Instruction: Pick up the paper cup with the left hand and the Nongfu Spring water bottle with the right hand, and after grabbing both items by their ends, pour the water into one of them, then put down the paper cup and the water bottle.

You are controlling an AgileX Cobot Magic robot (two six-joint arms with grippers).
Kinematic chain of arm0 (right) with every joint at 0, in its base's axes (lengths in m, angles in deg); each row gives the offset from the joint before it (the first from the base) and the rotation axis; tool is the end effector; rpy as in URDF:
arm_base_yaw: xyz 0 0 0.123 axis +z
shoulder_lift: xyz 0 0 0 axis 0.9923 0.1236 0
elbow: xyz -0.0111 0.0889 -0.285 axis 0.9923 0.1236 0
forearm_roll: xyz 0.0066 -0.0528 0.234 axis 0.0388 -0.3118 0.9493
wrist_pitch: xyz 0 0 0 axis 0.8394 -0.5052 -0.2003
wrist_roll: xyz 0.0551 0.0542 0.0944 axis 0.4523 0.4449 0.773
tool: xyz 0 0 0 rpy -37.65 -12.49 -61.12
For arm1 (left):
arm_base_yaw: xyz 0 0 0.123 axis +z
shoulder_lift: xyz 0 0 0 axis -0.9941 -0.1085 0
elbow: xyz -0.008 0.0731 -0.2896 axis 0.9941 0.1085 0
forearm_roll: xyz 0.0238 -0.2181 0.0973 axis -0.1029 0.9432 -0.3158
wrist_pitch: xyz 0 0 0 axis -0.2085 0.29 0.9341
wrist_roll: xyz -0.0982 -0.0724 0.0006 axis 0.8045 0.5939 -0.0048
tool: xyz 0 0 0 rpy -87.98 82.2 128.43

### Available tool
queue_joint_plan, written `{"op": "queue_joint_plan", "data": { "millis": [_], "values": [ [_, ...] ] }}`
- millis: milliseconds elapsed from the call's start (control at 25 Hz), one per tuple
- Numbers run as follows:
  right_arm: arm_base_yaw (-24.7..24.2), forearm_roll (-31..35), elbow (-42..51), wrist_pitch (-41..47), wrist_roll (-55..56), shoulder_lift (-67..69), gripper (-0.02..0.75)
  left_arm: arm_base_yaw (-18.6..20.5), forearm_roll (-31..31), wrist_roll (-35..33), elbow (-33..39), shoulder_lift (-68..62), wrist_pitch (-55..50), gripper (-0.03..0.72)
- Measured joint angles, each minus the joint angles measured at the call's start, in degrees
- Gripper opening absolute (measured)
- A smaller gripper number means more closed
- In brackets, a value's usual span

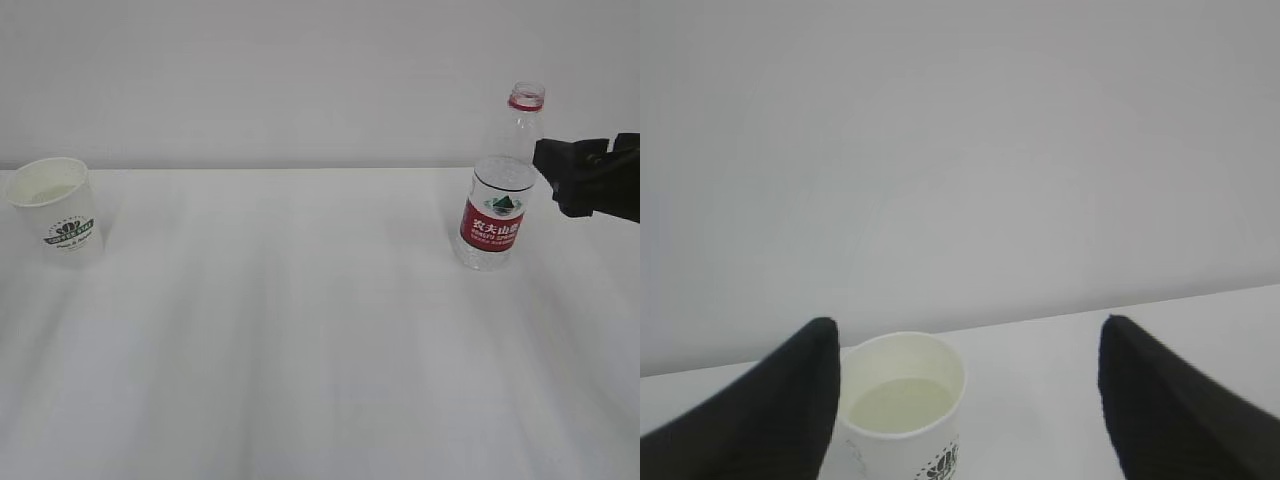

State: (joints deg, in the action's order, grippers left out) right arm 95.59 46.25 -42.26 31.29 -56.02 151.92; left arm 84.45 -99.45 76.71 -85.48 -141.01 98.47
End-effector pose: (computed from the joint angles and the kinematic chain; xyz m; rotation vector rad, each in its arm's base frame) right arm 0.2584 0.0530 0.2517 -0.1481 1.8665 0.1365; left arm 0.1990 -0.0223 0.2650 0.1543 1.5937 -0.1481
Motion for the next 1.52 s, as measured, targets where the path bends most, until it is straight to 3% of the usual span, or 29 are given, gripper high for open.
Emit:
{"op": "queue_joint_plan", "data": {
  "millis": [360, 880, 1000, 1280, 1520],
  "values": [
    [0.0, 0.0, 1.2, 6.7, 0.0, -7.2, 0.612, 0.0, -1.5, 1.9, -0.3, 12.6, -12.6, 0.580],
    [0.0, -0.1, 1.2, 17.7, 0.0, -17.4, 0.601, -0.8, -3.5, 5.3, -6.0, 25.0, -30.8, 0.580],
    [0.0, -0.1, 1.2, 20.9, 0.0, -19.6, 0.598, -5.2, -3.5, 5.5, -7.4, 26.4, -35.0, 0.580],
    [0.0, -0.1, 1.2, 28.9, 0.0, -25.1, 0.596, -19.6, -3.3, 5.6, -10.1, 27.0, -47.2, 0.580],
    [0.0, -0.1, 1.2, 34.7, 0.0, -30.5, 0.596, -21.8, -3.1, 5.6, -13.4, 27.9, -55.8, 0.580]
  ]
}}
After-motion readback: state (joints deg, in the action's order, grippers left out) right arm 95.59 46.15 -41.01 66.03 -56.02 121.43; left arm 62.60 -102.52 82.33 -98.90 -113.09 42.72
